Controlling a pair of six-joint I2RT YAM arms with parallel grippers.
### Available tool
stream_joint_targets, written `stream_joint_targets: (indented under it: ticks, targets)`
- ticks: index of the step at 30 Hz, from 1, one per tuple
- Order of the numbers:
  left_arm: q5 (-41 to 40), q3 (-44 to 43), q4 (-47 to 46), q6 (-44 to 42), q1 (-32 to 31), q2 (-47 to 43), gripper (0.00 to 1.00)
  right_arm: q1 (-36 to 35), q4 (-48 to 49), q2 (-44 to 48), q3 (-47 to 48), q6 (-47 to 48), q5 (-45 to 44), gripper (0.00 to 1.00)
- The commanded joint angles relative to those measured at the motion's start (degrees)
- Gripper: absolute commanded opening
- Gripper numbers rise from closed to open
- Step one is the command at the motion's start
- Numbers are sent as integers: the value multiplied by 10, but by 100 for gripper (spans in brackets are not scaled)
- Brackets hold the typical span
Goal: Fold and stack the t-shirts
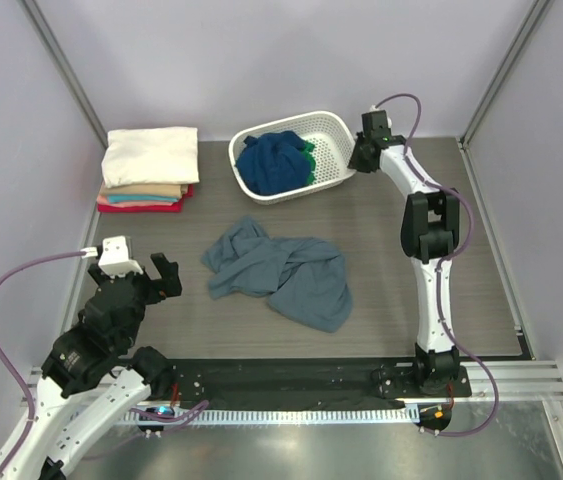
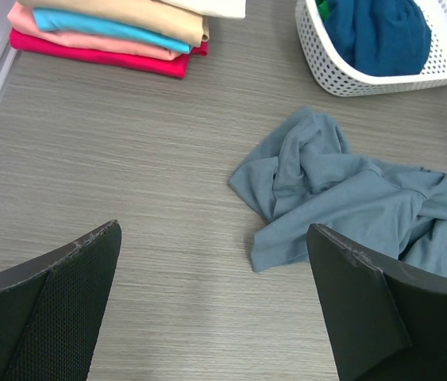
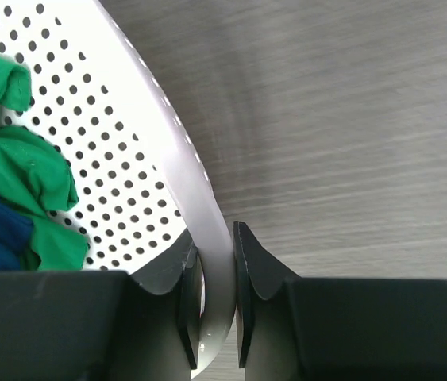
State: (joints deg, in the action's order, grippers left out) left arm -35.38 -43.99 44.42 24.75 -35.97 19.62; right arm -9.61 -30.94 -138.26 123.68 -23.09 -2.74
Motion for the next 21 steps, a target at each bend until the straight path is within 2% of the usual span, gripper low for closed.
stream_joint_targets:
  ticks: [1, 6, 9, 12, 14, 15, 16, 17, 18, 19, 21]
  targets:
    - [-6, -1, -20, -6, 3, 5, 100, 42, 11, 61, -28, 9, -38, 1]
    - [-3, -1, -21, -7, 3, 7, 100, 130, 12, 121, -105, -1, -66, 1]
    - [-1, 0, -21, -8, 3, 7, 100, 183, 12, 136, -111, 9, -91, 1]
    - [-1, 0, -21, -8, 3, 7, 100, 222, 12, 128, -86, 15, -102, 1]
    - [0, -1, -21, -8, 3, 9, 100, 249, 10, 96, -28, 26, -110, 3]
    - [1, -1, -22, -9, 3, 10, 100, 255, 8, 81, -2, 30, -115, 14]
    - [2, -1, -22, -9, 3, 11, 100, 267, 6, 69, 49, 31, -120, 29]
    - [1, -1, -22, -10, 3, 12, 100, 272, 4, 41, 75, 35, -118, 48]
    - [1, -1, -22, -10, 3, 12, 100, 274, -2, 29, 102, 37, -120, 74]
    - [2, -2, -22, -10, 3, 12, 100, 278, -8, 19, 153, 37, -127, 80]
    - [0, -1, -22, -9, 4, 11, 100, 281, -18, 12, 183, 38, -156, 87]
